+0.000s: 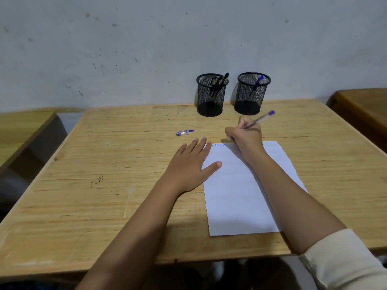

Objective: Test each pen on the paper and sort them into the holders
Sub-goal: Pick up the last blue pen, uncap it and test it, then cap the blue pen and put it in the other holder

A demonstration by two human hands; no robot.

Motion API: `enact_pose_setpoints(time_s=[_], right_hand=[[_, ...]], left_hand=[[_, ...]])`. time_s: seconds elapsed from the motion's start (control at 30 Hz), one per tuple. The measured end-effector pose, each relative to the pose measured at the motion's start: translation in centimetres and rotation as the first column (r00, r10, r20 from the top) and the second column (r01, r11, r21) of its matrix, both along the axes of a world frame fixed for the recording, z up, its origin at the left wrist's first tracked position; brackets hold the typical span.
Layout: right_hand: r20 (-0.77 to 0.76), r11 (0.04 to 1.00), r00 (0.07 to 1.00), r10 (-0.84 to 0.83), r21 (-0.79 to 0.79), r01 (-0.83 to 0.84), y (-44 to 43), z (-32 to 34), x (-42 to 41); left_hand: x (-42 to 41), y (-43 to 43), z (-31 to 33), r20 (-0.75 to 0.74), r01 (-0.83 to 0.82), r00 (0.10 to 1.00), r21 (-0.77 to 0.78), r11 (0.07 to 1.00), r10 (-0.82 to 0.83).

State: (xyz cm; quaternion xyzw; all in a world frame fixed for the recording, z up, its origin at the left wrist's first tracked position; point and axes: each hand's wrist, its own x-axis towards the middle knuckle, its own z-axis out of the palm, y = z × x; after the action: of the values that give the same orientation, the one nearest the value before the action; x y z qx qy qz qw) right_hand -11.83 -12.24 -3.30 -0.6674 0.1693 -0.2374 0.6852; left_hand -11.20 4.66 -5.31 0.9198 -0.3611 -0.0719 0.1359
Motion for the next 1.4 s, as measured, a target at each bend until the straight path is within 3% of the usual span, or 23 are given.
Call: enact_pose_setpoints(time_s=[0.07,0.2,0.33,0.4,0.5,0.7,0.87,1.03,1.17,1.4], right_hand=[[0.044,0.992,0.999,0.017,0.127,-0.023,-0.2,0.2,-0.2],[0.066,0.971,0.994,0.091,0.215,-0.103,-0.2,0.6,-0.4],[0.095,0.896,0.983,0.158,0.404,-0.183,-0.7,1.2,-0.9],[0.089,0.899,0.980,0.177,0.391,-0.197,-1.0,1.8,-1.1],[0.055,0.918,0.973,0.225,0.322,-0.231,-1.4,2.9,-1.6],[0.051,0.923,0.959,0.280,0.261,-0.284,-2.1,4.5,-2.8],[0.061,0.919,0.957,0.283,0.267,-0.289,-1.9,4.5,-3.3],[0.085,0.920,0.964,0.252,0.287,-0.266,-1.3,4.4,-3.6],[0.123,0.916,0.959,0.254,0.289,-0.279,-0.9,4.7,-3.8],[0.152,0.901,0.935,0.321,0.256,-0.351,-0.9,5.4,-4.8]], left_hand=[[0.0,0.0,0.0,-0.002,-0.002,1.000,-0.014,1.000,0.002],[0.0,0.1,0.2,-0.021,-0.011,1.000,-0.088,0.996,0.009],[0.3,0.5,0.8,-0.157,-0.118,0.986,-0.410,0.904,0.058],[1.3,0.9,1.4,-0.099,-0.187,0.982,-0.487,0.853,0.159],[3.6,1.4,1.5,-0.057,-0.281,0.957,-0.429,0.858,0.285],[6.4,1.2,0.8,-0.004,-0.300,0.947,-0.376,0.877,0.322],[6.0,0.7,1.7,-0.080,-0.294,0.952,-0.521,0.801,0.297],[3.7,0.0,3.1,-0.436,-0.415,0.894,-0.722,0.553,0.101],[1.7,-0.7,4.6,-0.575,-0.507,0.817,-0.751,0.423,-0.041],[0.9,-0.8,7.0,-0.458,-0.354,0.879,-0.811,0.466,-0.130]])
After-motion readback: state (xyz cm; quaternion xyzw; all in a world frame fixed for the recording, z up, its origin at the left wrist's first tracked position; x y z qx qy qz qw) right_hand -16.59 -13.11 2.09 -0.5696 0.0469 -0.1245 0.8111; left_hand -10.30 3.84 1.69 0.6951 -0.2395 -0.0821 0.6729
